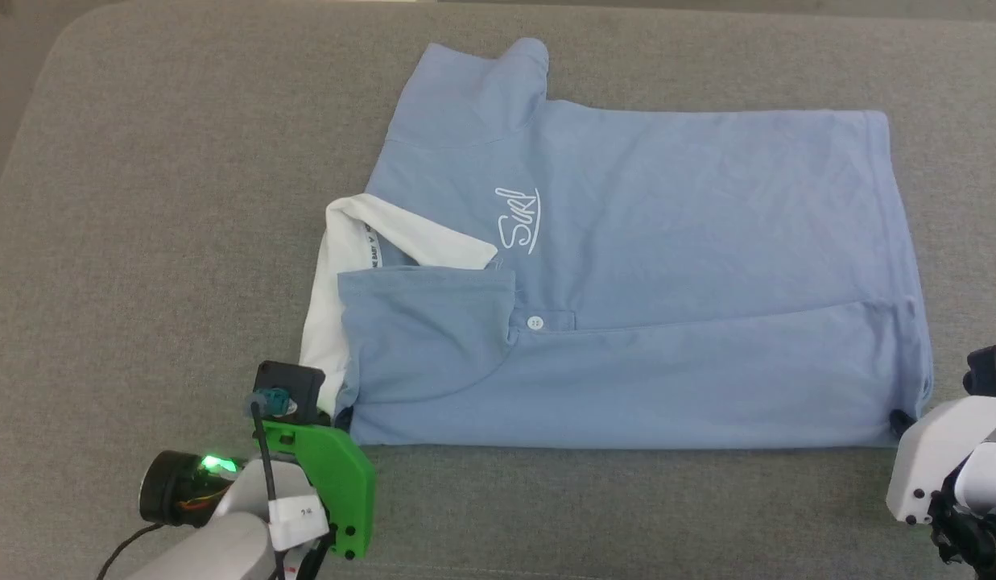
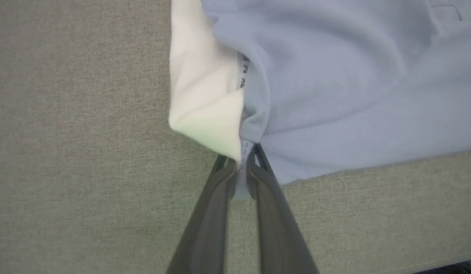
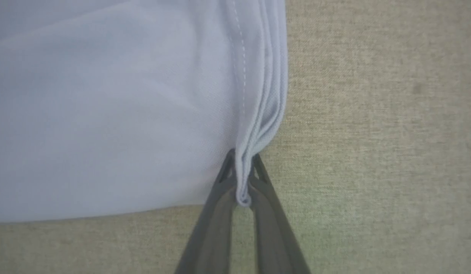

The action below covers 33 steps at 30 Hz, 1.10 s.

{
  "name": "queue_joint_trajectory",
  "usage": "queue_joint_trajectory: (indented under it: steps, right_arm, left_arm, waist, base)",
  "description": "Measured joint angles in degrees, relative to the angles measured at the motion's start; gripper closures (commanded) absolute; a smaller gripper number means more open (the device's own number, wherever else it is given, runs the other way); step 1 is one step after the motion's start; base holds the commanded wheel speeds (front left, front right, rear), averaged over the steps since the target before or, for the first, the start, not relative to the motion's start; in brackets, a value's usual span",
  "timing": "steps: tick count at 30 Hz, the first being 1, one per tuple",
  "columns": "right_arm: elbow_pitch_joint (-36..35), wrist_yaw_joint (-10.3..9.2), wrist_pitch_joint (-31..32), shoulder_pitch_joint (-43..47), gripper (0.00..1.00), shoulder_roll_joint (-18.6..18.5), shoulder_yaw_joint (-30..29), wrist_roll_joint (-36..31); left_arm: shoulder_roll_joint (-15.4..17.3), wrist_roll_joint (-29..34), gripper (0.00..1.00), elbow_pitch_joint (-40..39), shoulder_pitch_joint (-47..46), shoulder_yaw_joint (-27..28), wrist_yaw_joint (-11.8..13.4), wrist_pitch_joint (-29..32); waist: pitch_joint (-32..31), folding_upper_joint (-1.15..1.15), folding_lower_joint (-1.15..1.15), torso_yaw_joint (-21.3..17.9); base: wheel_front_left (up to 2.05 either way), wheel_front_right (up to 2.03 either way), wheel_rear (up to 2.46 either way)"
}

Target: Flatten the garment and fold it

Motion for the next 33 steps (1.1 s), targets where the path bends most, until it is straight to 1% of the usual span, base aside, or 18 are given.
queue_joint_trajectory:
  steps: [4,7,12,16,19,23,26,27,28,29,33]
  right_arm:
    - [-0.53,0.0,0.19,0.53,1.0,0.13,0.01,0.94]
    - [-2.36,0.0,1.71,2.23,1.0,-0.13,0.02,2.02]
    - [-7.13,0.02,6.13,6.1,1.0,-0.68,-0.13,4.04]
    - [-10.48,0.02,10.35,9.86,1.0,-0.74,-0.24,4.93]
    - [-11.52,0.02,11.36,11.61,1.0,-0.65,-0.74,4.99]
    - [-11.07,0.02,11.78,12.14,1.0,-0.13,-1.0,4.46]
    - [-9.22,0.01,11.5,12.11,1.0,-0.03,-0.38,3.55]
    - [-8.69,0.01,11.01,12.1,1.0,-0.19,-0.03,3.02]
    - [-8.22,0.01,10.07,12.03,0.68,-0.64,0.66,2.22]
    - [-7.87,0.02,9.15,11.9,0.0,-1.02,1.09,1.74]
    - [-7.27,0.0,3.66,10.07,0.0,-1.79,1.76,2.31]
  left_arm:
    - [1.19,-0.27,1.0,0.22,0.29,-0.04,-0.7,-0.01]
    - [2.45,-0.8,1.0,0.12,1.14,0.01,-1.4,0.0]
    - [5.08,-2.72,1.0,-1.35,3.02,-0.85,-2.9,1.93]
    - [6.48,-3.61,1.0,-2.69,4.98,-2.05,-3.63,3.79]
    - [6.61,-3.85,1.0,-2.87,5.55,-2.59,-3.64,4.3]
    - [6.0,-3.89,1.0,-1.91,5.6,-3.09,-3.76,4.3]
    - [4.89,-3.89,1.0,0.29,5.59,-3.76,-4.87,4.25]
    - [4.49,-3.87,0.62,0.98,5.58,-3.91,-5.2,4.09]
    - [4.15,-3.74,0.0,1.8,5.56,-4.09,-5.34,3.52]
    - [3.96,-3.74,0.0,2.48,5.54,-4.13,-5.54,3.23]
    - [3.32,-3.7,0.0,4.04,5.5,-3.04,-5.72,0.52]
  waist:
    - [-1.57,0.0,0.0,-0.42]
    - [-3.03,0.0,0.0,-0.77]
    - [-5.55,0.0,0.0,-1.49]
    - [-6.87,0.0,0.0,-2.18]
    - [-7.1,0.0,0.0,-2.61]
    - [-6.62,0.0,0.0,-2.71]
    - [-6.14,0.0,0.0,-2.74]
    - [-6.05,0.0,0.0,-2.74]
    - [-5.96,0.0,0.0,-2.75]
    - [-5.92,0.0,0.0,-2.77]
    - [-6.36,0.0,0.0,-2.74]
  base:
    - [0.0,0.0,0.0]
    - [0.0,0.0,0.0]
    - [0.0,0.0,0.0]
    - [0.0,0.0,0.0]
    - [0.0,0.0,0.0]
    - [0.0,0.0,0.0]
    - [0.0,0.0,0.0]
    - [0.0,0.0,0.0]
    - [0.0,0.0,0.0]
    - [0.0,0.0,0.0]
    - [0.0,0.0,0.0]
